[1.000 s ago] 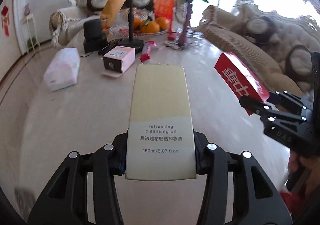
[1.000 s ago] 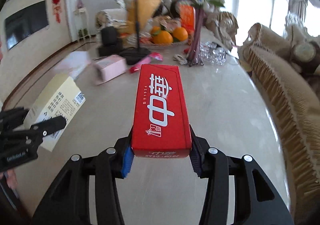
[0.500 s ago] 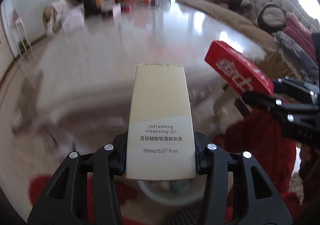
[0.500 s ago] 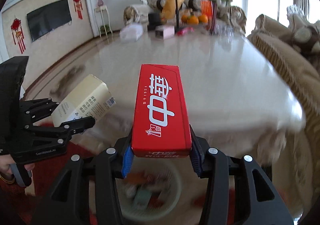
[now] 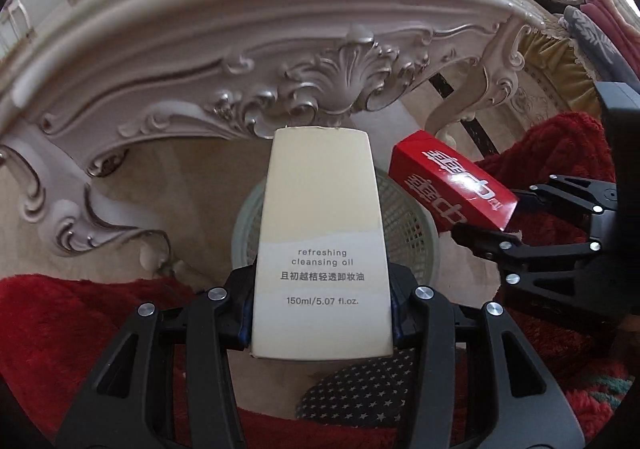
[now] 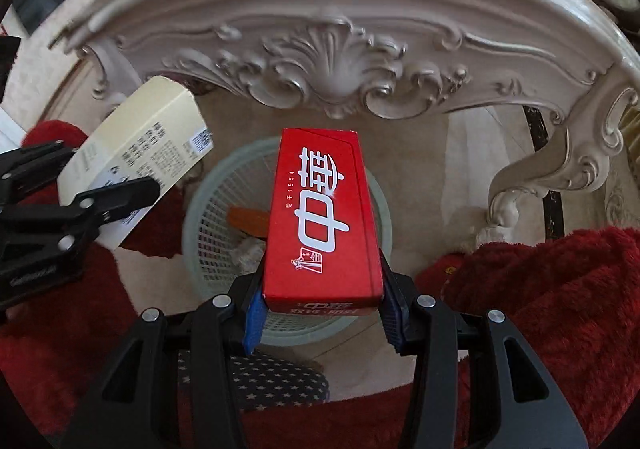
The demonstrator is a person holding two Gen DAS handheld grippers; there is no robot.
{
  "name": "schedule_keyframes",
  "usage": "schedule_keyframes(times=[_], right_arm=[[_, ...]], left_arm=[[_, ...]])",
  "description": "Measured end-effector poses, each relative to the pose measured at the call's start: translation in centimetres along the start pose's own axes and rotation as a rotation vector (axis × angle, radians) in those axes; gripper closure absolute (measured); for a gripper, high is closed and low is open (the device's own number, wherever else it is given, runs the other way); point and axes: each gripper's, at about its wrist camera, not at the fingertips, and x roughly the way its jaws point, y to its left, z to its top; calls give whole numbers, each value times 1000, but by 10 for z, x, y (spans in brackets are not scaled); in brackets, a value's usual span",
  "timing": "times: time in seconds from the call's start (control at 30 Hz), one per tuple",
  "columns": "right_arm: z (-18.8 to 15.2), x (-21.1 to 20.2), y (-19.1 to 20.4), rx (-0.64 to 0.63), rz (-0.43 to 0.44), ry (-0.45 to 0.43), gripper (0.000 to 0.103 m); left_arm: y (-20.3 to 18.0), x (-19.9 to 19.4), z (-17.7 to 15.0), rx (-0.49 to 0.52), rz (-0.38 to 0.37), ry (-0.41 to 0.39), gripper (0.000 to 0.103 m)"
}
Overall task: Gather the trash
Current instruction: 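Carry the cream box to the wastebasket with left tool while right tool carries the red box, then open both tools over the wastebasket and raise them toward the table, then grasp the pink cotton pad box with left tool while right tool grasps the red snack stick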
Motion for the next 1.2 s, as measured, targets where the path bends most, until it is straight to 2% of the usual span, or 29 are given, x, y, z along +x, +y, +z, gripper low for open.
schedule_keyframes(times=[0.07,0.1,0.13,0.17,0.2,0.27,0.47,0.57,0.6,0.67,0.8,0.9,0.97,1.07,1.13,1.2], right_arm=[[-1,8,3,-9,-5,14,58],[1,12,5,-16,-1,16,58],[-5,12,5,-19,2,12,58],[-9,14,3,-25,7,14,55],[-13,14,5,-30,6,23,43],[-15,13,6,-36,-13,20,34],[-15,2,0,-20,-23,-6,34],[-8,-19,0,-32,-32,-51,34],[-3,-28,0,-30,-21,-70,34],[13,-57,-4,-9,23,-144,34],[64,-96,-26,43,23,-280,34],[129,-107,-50,88,-20,-362,34],[180,-106,-62,96,-64,-421,34],[260,-90,-80,136,-64,-476,34],[321,-68,-90,146,-71,-484,34],[365,-45,-95,124,-81,-473,34]], left_arm=[[1,5,1,-7,-16,22,54],[-1,8,0,-14,-14,36,41],[0,12,0,-20,0,48,23],[2,14,0,-23,15,50,20],[4,15,0,-27,22,46,20],[8,15,1,-38,21,41,20],[8,4,6,-20,32,25,20],[3,-21,18,6,-11,0,20],[2,-37,26,27,-38,-27,20],[4,-61,44,51,-43,-86,20],[31,-104,114,62,-9,-241,20],[66,-111,204,39,78,-352,20],[87,-104,257,16,67,-378,20],[124,-75,348,-43,75,-388,15],[147,-53,398,-74,98,-390,15],[172,-27,445,-112,95,-366,15]])
